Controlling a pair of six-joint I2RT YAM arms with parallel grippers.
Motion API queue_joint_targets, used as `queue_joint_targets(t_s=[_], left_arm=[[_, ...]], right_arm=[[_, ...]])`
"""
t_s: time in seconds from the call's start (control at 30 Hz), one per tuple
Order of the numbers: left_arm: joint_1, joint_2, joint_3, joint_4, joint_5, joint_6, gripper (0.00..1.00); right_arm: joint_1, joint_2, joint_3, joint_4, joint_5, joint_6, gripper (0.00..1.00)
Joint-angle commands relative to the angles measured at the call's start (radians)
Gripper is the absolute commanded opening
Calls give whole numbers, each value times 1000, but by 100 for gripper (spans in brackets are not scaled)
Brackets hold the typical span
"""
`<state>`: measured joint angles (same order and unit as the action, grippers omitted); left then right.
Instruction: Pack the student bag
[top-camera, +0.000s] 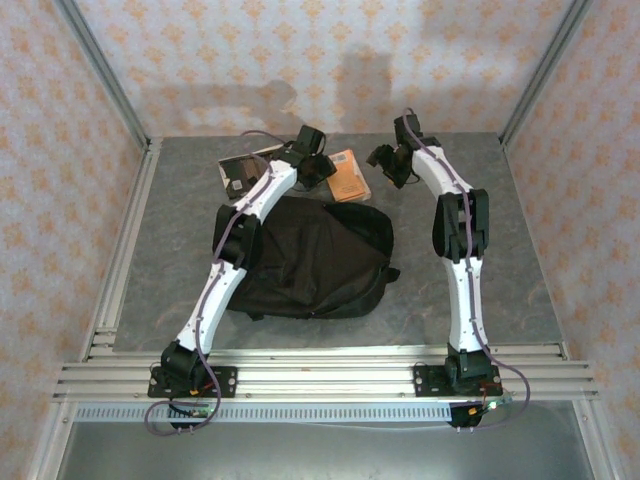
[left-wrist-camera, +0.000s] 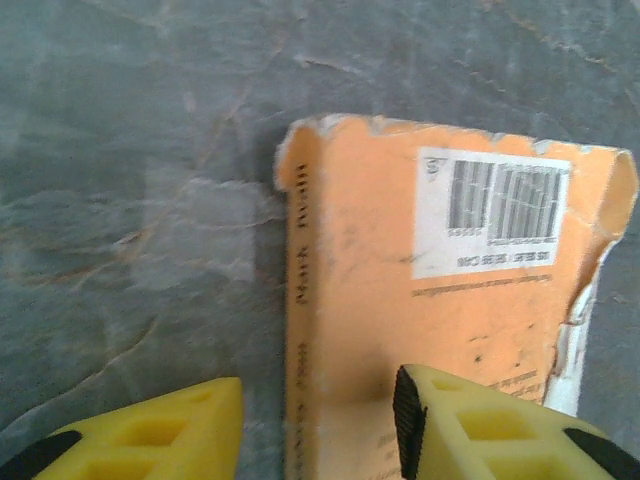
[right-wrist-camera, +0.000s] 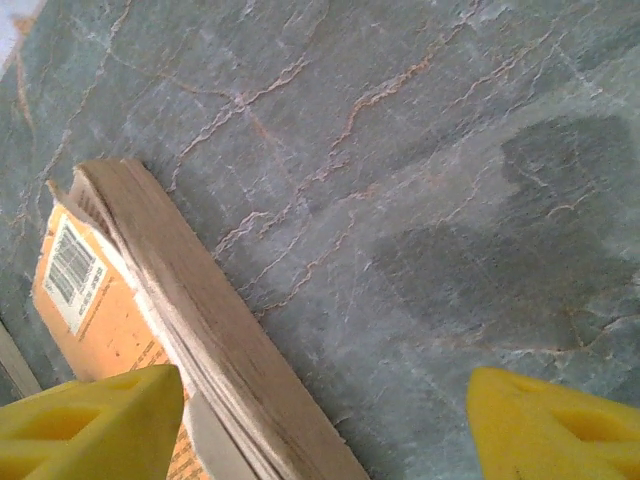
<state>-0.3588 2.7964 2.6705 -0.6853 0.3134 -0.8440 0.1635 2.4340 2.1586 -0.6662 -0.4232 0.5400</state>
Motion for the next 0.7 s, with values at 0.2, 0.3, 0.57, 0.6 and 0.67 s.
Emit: queue_joint_targets(t_s=[0.2, 0.3, 0.57, 0.6, 0.67], left_arm=[[-118, 63, 33, 22, 11, 69, 37], [-142, 61, 31, 17, 14, 80, 33], [-181, 50, 31, 49, 40, 74, 30], [-182, 47, 26, 50, 43, 73, 30], [-184, 46, 23, 49, 56, 71, 30]], right_arm=[[-36, 23, 62, -174, 135, -109, 69], [-37, 54, 111, -211, 83, -170, 66], [-37, 64, 60, -207, -52, -222, 64], [-36, 61, 41, -208, -60, -218, 64], [-36, 44, -11, -210, -62, -215, 61]])
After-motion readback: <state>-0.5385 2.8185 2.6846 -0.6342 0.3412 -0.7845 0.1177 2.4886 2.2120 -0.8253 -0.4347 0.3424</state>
